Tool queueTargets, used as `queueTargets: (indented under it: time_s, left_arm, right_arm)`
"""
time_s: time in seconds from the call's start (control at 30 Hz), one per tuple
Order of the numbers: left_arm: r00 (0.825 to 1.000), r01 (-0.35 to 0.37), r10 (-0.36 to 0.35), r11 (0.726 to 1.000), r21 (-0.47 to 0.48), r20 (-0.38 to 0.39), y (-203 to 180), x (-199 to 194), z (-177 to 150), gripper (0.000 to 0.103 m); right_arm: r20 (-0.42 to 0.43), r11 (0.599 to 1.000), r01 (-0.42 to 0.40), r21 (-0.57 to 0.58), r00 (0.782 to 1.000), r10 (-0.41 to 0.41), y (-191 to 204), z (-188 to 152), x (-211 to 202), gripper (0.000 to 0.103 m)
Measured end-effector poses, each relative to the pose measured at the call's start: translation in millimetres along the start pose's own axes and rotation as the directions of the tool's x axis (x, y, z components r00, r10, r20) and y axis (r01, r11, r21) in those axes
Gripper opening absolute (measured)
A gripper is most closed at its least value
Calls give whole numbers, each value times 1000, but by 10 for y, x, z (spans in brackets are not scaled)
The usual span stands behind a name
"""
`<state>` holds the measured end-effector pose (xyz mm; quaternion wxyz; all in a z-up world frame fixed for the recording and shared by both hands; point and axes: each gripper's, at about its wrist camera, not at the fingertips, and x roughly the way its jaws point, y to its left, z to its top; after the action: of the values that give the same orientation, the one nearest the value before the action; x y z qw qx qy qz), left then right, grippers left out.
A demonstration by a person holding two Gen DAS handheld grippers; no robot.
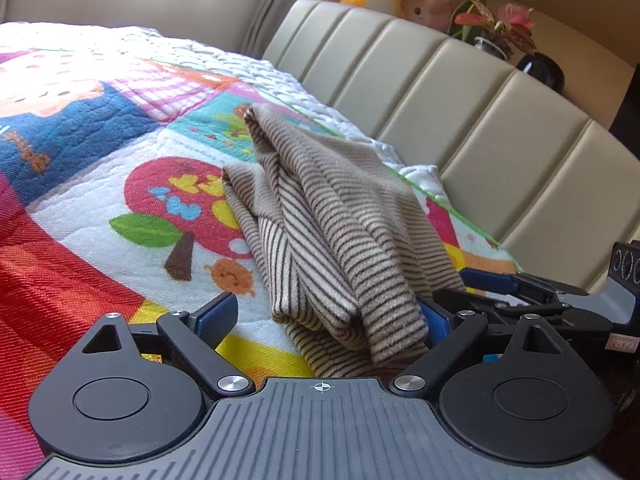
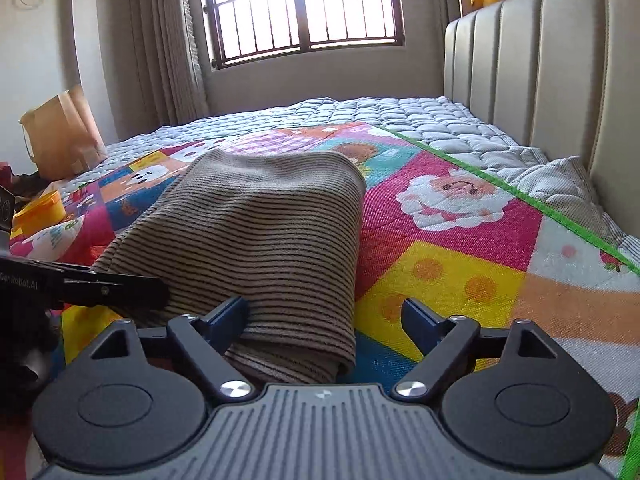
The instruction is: Fold clothes
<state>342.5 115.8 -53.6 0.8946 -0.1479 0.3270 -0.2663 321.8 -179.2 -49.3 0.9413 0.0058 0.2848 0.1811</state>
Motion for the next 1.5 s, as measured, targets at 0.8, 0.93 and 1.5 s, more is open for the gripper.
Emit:
queueTargets:
  time_s: [0.8, 0.93, 1.5]
  left_arm:
    - [998, -63, 63, 998, 19, 14, 112, 11, -30, 99]
    - [986, -162, 159, 986, 46, 57, -63, -95, -124, 103]
    - [833, -553, 550, 826, 105, 62, -987, -387, -942, 103]
  right_arm:
    - [-5, 998, 33, 45, 999, -33, 138, 487, 232, 103]
    - [-15, 998, 56, 41, 998, -55, 276, 55, -206, 103]
    - [-90, 981, 188, -51, 977, -192, 292, -527, -334, 103]
